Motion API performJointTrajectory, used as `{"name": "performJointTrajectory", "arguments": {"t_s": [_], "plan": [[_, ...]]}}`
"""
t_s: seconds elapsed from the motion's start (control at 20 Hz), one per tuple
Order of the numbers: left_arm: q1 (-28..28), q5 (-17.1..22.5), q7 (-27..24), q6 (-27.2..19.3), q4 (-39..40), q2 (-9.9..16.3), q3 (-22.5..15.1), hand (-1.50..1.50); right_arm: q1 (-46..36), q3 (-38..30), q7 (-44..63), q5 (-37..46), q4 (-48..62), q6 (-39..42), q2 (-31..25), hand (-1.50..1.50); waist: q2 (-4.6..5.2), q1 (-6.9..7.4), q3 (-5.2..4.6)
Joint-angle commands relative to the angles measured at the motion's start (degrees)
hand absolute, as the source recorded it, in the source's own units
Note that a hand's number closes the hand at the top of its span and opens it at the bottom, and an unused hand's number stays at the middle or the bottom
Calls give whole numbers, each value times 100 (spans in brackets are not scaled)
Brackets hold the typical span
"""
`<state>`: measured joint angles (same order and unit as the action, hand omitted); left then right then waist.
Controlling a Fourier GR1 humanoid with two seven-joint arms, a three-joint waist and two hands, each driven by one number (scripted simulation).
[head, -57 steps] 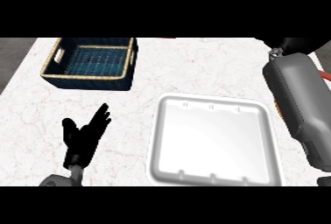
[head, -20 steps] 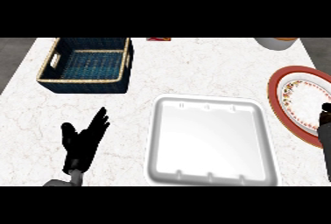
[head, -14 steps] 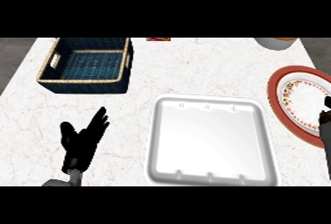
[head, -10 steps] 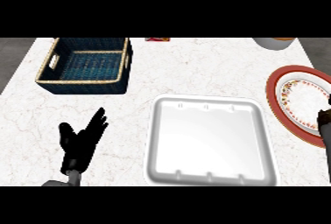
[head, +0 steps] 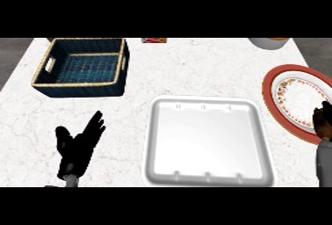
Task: Pick the sweet potato from the tray and place it in the plate
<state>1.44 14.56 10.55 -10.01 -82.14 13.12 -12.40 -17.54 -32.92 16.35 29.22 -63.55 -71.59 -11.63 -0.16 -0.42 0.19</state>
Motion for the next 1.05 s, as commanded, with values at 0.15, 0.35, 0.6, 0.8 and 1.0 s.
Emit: {"name": "performJointTrajectory", "arguments": {"t_s": [0.15,0.35,0.6,0.8,1.0], "plan": [[245,-98,12,-8,-186,-175,-106,0,1499,834,-1257,-1380,-1518,382,834,-150,2,7,-8],[425,-262,97,-114,-534,-229,-208,0,2123,1846,-981,-1118,-1786,-169,1145,-150,-4,45,-16],[214,-270,185,190,-376,-127,140,0,2338,2257,-242,-388,-1850,-207,1157,-150,9,45,-23],[219,-208,-135,494,-64,-140,379,0,2554,2513,367,106,-2061,-334,1161,-150,14,44,-23],[-88,-407,-28,342,141,-368,335,0,2550,3023,820,463,-1878,-951,1162,-150,20,42,-24]]}}
